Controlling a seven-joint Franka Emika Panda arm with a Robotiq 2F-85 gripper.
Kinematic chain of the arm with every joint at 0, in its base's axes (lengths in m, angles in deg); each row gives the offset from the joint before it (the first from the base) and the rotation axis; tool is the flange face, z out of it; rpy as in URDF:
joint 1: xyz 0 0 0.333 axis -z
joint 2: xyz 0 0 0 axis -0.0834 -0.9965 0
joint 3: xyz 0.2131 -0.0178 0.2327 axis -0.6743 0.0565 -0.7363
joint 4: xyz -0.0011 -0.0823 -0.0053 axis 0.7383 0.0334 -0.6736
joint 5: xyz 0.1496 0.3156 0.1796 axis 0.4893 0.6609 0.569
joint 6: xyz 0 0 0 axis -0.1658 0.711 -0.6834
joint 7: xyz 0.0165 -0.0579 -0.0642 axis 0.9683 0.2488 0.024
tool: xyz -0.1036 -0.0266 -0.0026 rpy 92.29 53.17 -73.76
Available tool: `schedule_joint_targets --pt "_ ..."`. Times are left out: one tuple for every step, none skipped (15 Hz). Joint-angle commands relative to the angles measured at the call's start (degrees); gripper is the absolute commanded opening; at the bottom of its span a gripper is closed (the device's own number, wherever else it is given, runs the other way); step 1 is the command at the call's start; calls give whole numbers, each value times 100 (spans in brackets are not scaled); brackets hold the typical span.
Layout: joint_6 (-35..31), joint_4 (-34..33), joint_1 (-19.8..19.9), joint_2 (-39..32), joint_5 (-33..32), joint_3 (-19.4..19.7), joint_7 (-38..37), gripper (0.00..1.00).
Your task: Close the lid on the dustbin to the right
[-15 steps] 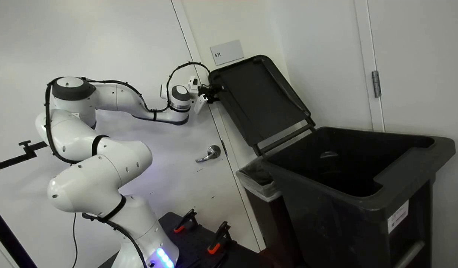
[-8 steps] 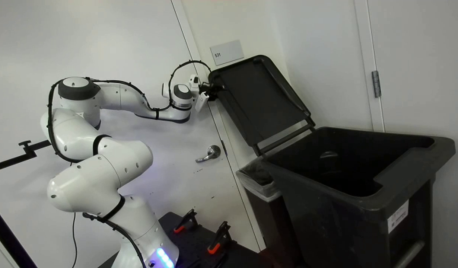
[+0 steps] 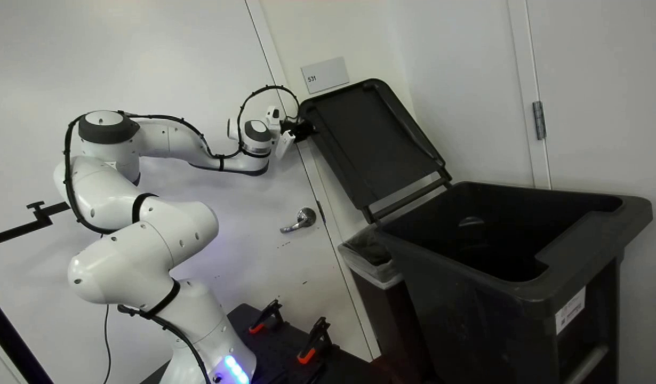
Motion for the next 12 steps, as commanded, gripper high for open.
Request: schedule_joint_targets --pt "-241 326 -326 -190 178 384 289 0" --pt "-297 479 -446 -217 219 530 290 3" --pt "-355 632 -561 -271 258 663 300 3" --pt "-443 789 -665 -323 291 799 308 3" --pt "-527 963 -768 -374 329 949 311 3" --pt "-645 1140 -855 -454 373 1086 310 3" --pt "-782 1307 -938 -551 411 1214 310 3" --pt "-885 1422 -1013 -621 446 1337 317 3" --pt "-1043 1573 -1079 -737 477 1443 318 3" --pt "-1222 1708 -1142 -883 500 1544 321 3" --pt "-1443 1849 -1206 -1054 531 1635 319 3" --pt "-1611 1956 -1282 -1201 556 1738 338 3"
